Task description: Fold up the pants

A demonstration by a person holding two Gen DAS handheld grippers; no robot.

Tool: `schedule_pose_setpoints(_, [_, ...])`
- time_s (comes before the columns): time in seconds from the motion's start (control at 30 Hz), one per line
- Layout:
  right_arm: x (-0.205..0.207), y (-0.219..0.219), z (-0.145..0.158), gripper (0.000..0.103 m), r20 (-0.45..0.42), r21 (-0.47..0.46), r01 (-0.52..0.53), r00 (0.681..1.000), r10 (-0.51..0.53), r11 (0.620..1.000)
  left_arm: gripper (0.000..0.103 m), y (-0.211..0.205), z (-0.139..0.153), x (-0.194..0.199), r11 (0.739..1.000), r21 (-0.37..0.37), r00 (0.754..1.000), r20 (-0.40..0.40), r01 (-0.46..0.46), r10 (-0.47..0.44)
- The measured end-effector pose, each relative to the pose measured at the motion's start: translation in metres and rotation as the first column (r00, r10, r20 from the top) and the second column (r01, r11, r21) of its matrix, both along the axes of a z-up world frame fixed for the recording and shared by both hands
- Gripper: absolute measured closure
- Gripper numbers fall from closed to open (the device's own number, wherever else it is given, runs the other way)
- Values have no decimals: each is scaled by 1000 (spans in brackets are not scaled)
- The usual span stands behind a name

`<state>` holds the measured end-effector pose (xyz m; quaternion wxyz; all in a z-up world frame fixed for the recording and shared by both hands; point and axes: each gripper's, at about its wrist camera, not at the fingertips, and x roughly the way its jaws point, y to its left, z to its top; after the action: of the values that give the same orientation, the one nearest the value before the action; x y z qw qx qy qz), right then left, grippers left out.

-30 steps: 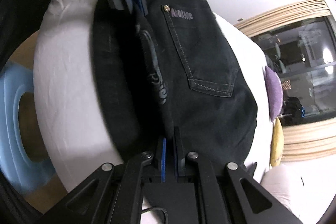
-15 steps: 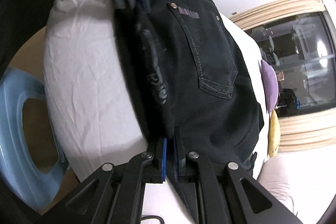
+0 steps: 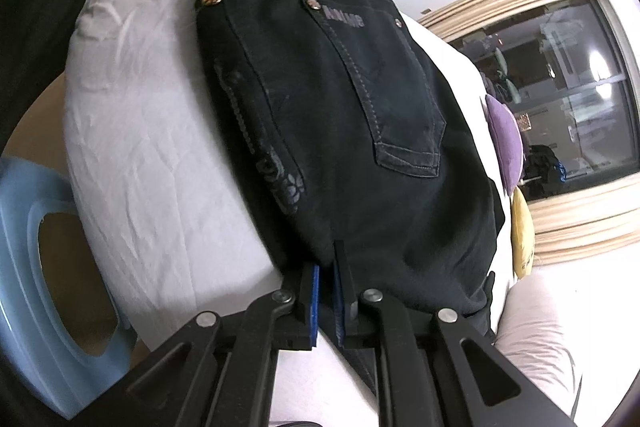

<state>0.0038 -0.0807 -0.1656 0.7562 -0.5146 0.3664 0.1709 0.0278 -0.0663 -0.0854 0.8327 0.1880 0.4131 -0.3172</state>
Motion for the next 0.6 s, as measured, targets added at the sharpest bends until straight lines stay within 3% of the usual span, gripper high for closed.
schedule_pose_setpoints(0.07, [3, -3, 4, 89, 8, 31, 29, 1000, -29, 999, 81, -12, -23, 20, 999, -12, 997, -50, -51, 51])
schedule_pose_setpoints(0.1, [7, -8, 11, 77, 16, 63, 55, 998, -57, 996, 81, -19, -45, 33, 996, 27, 989, -114, -90, 92])
schedule_pose_setpoints(0.13, [9, -12, 16, 54, 22, 89, 76, 997, -78, 993, 81, -22, -59, 38, 992, 48, 984, -131, -114, 120])
schedule_pose_setpoints(0.17, [13, -20, 29, 40, 19, 153, 107, 994, -111, 982, 81, -23, -62, 39, 991, 33, 984, -121, -130, 133])
schedule_pose_setpoints(0.2, [18, -34, 46, 17, -7, 259, 143, 989, -146, 955, 81, -23, -63, 39, 988, 22, 981, -120, -151, 153])
schedule_pose_setpoints(0.23, [23, -49, 61, 8, -32, 359, 181, 983, -182, 916, 81, -23, -63, 40, 987, 16, 978, -127, -162, 163])
schedule_pose_setpoints(0.27, [31, -66, 74, 8, -57, 441, 231, 972, -229, 867, 81, -21, -64, 42, 985, 9, 976, -137, -170, 169])
schedule_pose_setpoints(0.33, [63, -113, 95, 10, -160, 585, 391, 915, -371, 711, 81, -19, -66, 47, 983, -5, 971, -161, -182, 179])
schedule_pose_setpoints(0.37, [85, -145, 104, 13, -223, 642, 477, 866, -448, 601, 81, -19, -68, 50, 983, -4, 969, -167, -185, 182])
schedule_pose_setpoints(0.4, [104, -171, 110, 22, -267, 673, 538, 816, -512, 507, 81, -20, -69, 52, 982, 0, 968, -171, -188, 186])
schedule_pose_setpoints(0.43, [119, -194, 115, 28, -300, 696, 578, 774, -558, 426, 81, -22, -70, 53, 981, 7, 967, -171, -192, 190])
schedule_pose_setpoints(0.5, [151, -240, 119, 29, -354, 729, 630, 682, -641, 268, 81, -25, -71, 54, 980, 17, 965, -169, -201, 201])
schedule_pose_setpoints(0.57, [188, -272, 115, 29, -378, 672, 709, 576, -725, 212, 81, -27, -71, 56, 977, 16, 962, -172, -213, 213])
schedule_pose_setpoints(0.6, [211, -283, 111, 29, -397, 648, 737, 544, -739, 195, 81, -28, -70, 59, 976, 14, 961, -175, -218, 216])
